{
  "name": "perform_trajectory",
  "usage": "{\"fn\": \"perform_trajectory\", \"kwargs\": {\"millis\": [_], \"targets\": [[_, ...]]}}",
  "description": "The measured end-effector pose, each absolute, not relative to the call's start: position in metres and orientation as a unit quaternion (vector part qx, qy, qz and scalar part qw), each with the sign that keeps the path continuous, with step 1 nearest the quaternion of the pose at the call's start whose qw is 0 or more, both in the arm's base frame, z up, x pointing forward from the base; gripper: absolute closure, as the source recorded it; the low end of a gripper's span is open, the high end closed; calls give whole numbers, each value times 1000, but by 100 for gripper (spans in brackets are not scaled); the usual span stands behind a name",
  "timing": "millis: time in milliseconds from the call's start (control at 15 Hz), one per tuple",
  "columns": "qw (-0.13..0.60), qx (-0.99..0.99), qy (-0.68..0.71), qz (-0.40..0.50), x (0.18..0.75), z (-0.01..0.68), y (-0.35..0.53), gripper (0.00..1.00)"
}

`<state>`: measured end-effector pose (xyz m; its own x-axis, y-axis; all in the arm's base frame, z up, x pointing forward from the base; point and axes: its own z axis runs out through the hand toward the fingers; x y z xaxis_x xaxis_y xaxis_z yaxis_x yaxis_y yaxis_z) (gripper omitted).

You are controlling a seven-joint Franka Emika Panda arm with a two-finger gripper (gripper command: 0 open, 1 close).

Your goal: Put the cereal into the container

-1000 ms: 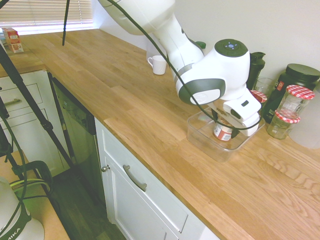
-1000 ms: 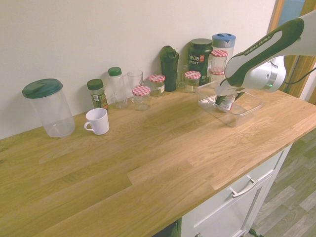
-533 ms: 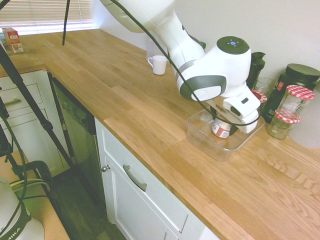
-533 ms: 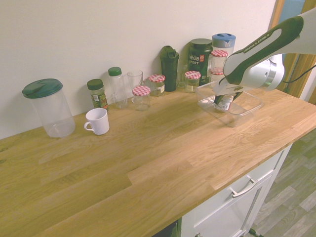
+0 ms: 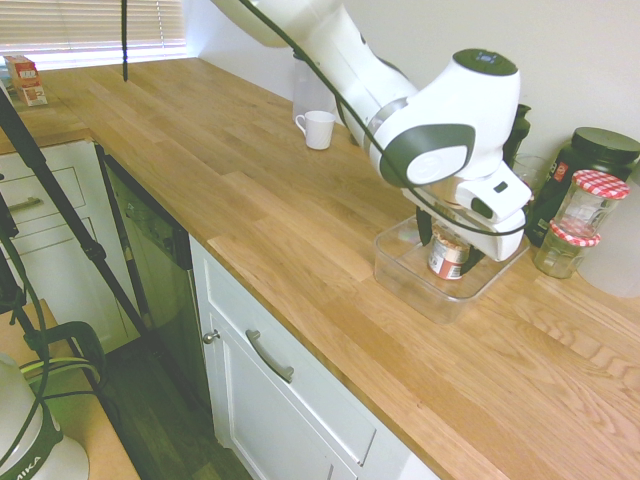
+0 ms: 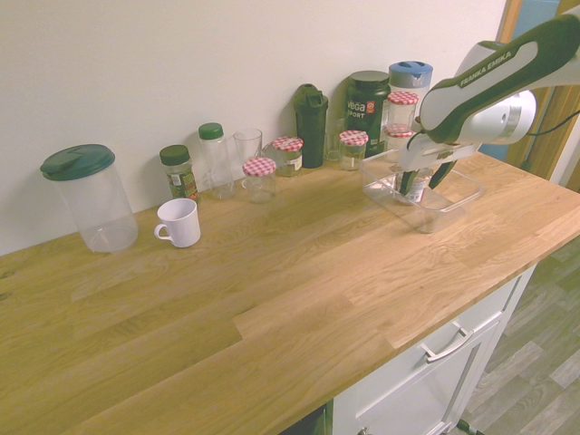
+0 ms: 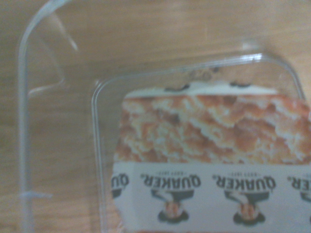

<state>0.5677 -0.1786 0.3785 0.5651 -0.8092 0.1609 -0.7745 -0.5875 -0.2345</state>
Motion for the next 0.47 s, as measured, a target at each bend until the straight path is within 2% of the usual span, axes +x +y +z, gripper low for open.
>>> {"fn": "perform_trajectory", "kwargs": {"millis": [200, 467], "targets": [[81, -888, 447, -73, 561, 430, -155, 0], [69, -891, 438, -91, 552, 485, -134, 0]]}}
